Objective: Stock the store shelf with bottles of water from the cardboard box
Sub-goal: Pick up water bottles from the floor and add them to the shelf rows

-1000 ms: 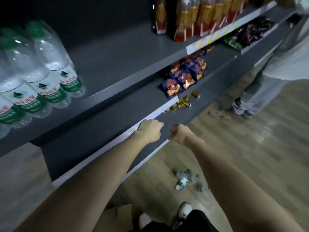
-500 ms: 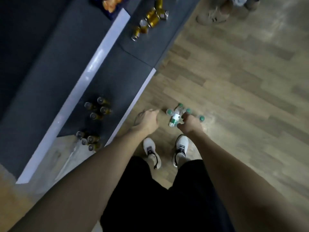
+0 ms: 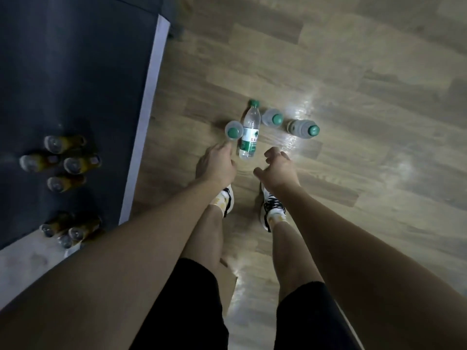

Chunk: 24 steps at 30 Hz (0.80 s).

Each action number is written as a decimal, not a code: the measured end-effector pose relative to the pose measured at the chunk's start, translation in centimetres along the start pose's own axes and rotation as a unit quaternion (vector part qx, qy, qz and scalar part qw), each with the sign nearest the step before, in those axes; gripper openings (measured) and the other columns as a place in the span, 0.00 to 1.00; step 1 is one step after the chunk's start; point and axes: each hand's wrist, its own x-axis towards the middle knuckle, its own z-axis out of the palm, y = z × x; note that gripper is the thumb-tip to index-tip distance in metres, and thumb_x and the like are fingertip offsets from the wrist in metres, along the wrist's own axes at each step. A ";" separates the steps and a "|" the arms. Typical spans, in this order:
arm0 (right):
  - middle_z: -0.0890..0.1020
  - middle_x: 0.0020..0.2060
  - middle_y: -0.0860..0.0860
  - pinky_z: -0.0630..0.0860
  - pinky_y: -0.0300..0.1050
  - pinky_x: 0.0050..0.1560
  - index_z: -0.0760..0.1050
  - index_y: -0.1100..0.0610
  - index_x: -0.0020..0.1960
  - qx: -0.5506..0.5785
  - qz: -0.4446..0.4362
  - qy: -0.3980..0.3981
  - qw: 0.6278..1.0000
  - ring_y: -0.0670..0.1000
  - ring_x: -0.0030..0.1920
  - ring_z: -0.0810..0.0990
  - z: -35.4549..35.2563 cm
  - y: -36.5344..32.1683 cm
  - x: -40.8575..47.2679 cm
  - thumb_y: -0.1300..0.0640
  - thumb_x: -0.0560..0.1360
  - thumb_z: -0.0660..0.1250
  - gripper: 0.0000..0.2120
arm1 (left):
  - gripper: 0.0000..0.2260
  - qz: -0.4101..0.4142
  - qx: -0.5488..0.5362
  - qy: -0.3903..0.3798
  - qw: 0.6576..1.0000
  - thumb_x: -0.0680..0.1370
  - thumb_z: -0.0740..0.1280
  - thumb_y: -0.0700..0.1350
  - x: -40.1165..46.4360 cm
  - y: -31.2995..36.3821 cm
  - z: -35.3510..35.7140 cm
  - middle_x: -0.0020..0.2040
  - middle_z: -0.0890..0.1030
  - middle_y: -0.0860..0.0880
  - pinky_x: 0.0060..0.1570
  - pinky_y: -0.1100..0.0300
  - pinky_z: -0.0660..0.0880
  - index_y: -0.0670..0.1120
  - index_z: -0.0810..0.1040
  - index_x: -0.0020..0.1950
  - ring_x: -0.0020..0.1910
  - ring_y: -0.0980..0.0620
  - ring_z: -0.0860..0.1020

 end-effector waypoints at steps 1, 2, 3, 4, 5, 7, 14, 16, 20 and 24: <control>0.76 0.61 0.56 0.76 0.55 0.59 0.70 0.55 0.66 0.003 0.002 0.005 1.000 0.59 0.58 0.77 0.6 0.2 0.9 0.53 0.70 0.71 0.26 | 0.09 -0.001 0.000 -0.009 1.000 0.77 0.63 0.42 0.8 -0.7 0.9 0.57 0.78 0.46 0.45 0.54 0.70 0.45 0.74 0.56 0.56 0.43 0.76; 0.76 0.61 0.56 0.76 0.55 0.59 0.69 0.55 0.66 0.007 0.004 0.007 1.000 0.59 0.59 0.77 1.7 0.6 2.4 0.54 0.70 0.71 0.26 | 0.09 -0.004 0.001 -0.021 1.000 0.77 0.63 0.42 2.0 -1.5 2.2 0.58 0.78 0.46 0.47 0.54 0.71 0.45 0.74 0.57 0.57 0.43 0.75; 0.76 0.61 0.56 0.76 0.55 0.59 0.68 0.55 0.67 0.009 0.005 0.007 1.000 0.58 0.59 0.77 2.6 1.0 3.8 0.55 0.71 0.71 0.27 | 0.09 -0.009 -0.001 -0.033 0.999 0.77 0.63 0.43 3.3 -2.4 3.4 0.58 0.78 0.46 0.48 0.53 0.72 0.45 0.74 0.57 0.57 0.43 0.75; 0.76 0.61 0.56 0.76 0.54 0.59 0.68 0.55 0.68 0.010 0.006 0.005 1.000 0.58 0.58 0.77 3.6 1.4 5.2 0.55 0.71 0.71 0.28 | 0.09 -0.016 -0.001 -0.044 0.999 0.77 0.63 0.42 4.5 -3.4 4.6 0.59 0.77 0.46 0.49 0.53 0.72 0.46 0.73 0.57 0.57 0.42 0.76; 0.75 0.61 0.56 0.76 0.53 0.58 0.67 0.55 0.69 0.013 0.007 0.003 1.000 0.58 0.57 0.77 4.4 1.8 6.5 0.56 0.71 0.71 0.28 | 0.09 -0.020 -0.004 -0.053 0.998 0.78 0.63 0.42 5.7 -4.2 5.7 0.59 0.77 0.46 0.49 0.53 0.72 0.46 0.73 0.57 0.57 0.42 0.76; 0.75 0.61 0.56 0.76 0.51 0.57 0.67 0.55 0.69 0.028 0.009 0.007 1.000 0.57 0.56 0.77 5.9 2.4 8.9 0.56 0.71 0.72 0.29 | 0.09 -0.021 -0.014 -0.057 0.998 0.78 0.62 0.42 7.8 -5.6 7.4 0.57 0.78 0.45 0.47 0.54 0.72 0.45 0.73 0.57 0.55 0.42 0.76; 0.73 0.62 0.53 0.76 0.47 0.54 0.65 0.48 0.71 0.040 -0.039 0.020 0.998 0.55 0.56 0.77 9.3 2.4 15.6 0.60 0.69 0.74 0.34 | 0.08 -0.034 -0.087 -0.053 0.994 0.77 0.62 0.40 13.2 -8.4 10.6 0.54 0.78 0.44 0.49 0.49 0.76 0.44 0.72 0.55 0.53 0.42 0.76; 0.72 0.64 0.52 0.77 0.49 0.56 0.64 0.46 0.73 0.039 -0.056 0.022 0.997 0.55 0.58 0.77 10.2 1.9 17.4 0.60 0.67 0.76 0.39 | 0.09 -0.037 -0.096 -0.055 0.993 0.77 0.63 0.40 14.4 -9.1 11.2 0.55 0.78 0.45 0.51 0.48 0.77 0.44 0.72 0.57 0.53 0.43 0.77; 0.70 0.66 0.53 0.75 0.47 0.55 0.64 0.47 0.73 0.000 -0.099 0.028 0.995 0.57 0.62 0.75 12.2 1.0 21.0 0.60 0.64 0.78 0.41 | 0.10 -0.042 -0.111 -0.049 0.992 0.76 0.64 0.40 16.4 -10.9 12.7 0.56 0.79 0.46 0.53 0.47 0.77 0.44 0.73 0.58 0.54 0.44 0.78; 0.73 0.60 0.52 0.75 0.47 0.47 0.70 0.51 0.66 0.017 -0.115 0.053 0.992 0.55 0.54 0.76 13.8 0.6 23.1 0.56 0.65 0.78 0.31 | 0.10 -0.043 -0.107 -0.056 0.992 0.76 0.64 0.39 17.6 -11.9 13.8 0.53 0.79 0.45 0.50 0.48 0.77 0.45 0.73 0.57 0.51 0.44 0.78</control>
